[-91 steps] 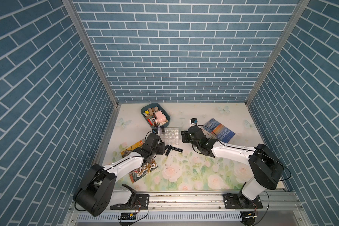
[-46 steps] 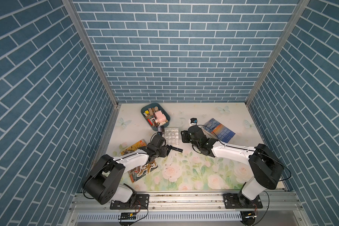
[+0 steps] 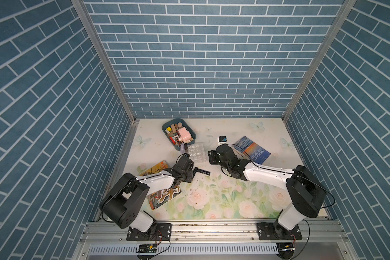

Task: Arrange the lipsticks in the organizer
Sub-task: Pick up the lipstick at the center of the board.

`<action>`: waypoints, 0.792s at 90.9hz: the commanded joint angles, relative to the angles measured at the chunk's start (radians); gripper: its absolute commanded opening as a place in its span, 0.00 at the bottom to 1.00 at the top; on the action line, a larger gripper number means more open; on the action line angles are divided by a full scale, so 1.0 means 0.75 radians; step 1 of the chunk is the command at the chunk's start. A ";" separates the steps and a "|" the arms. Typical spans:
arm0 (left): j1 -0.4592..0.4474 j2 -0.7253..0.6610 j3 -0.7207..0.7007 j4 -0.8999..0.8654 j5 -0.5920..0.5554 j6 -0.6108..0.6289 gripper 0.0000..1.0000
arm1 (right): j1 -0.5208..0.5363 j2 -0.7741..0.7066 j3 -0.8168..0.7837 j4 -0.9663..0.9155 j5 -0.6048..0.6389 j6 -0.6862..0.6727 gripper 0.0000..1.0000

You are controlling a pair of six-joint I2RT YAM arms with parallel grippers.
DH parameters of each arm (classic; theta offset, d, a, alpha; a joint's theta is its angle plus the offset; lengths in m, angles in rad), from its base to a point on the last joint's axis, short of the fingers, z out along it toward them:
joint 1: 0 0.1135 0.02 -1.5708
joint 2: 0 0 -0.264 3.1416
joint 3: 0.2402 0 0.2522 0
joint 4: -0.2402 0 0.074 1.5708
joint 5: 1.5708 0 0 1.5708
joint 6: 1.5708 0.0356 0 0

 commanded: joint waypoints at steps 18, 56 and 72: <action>0.001 -0.181 0.162 -0.219 0.095 0.079 0.19 | -0.003 -0.022 0.063 -0.050 0.009 0.006 0.38; 0.213 -0.431 0.068 0.409 0.867 -0.017 0.17 | -0.166 -0.147 0.068 -0.028 -0.454 -0.051 0.36; 0.260 -0.419 -0.018 0.766 1.146 -0.055 0.14 | -0.240 -0.118 0.184 -0.083 -0.951 -0.093 0.51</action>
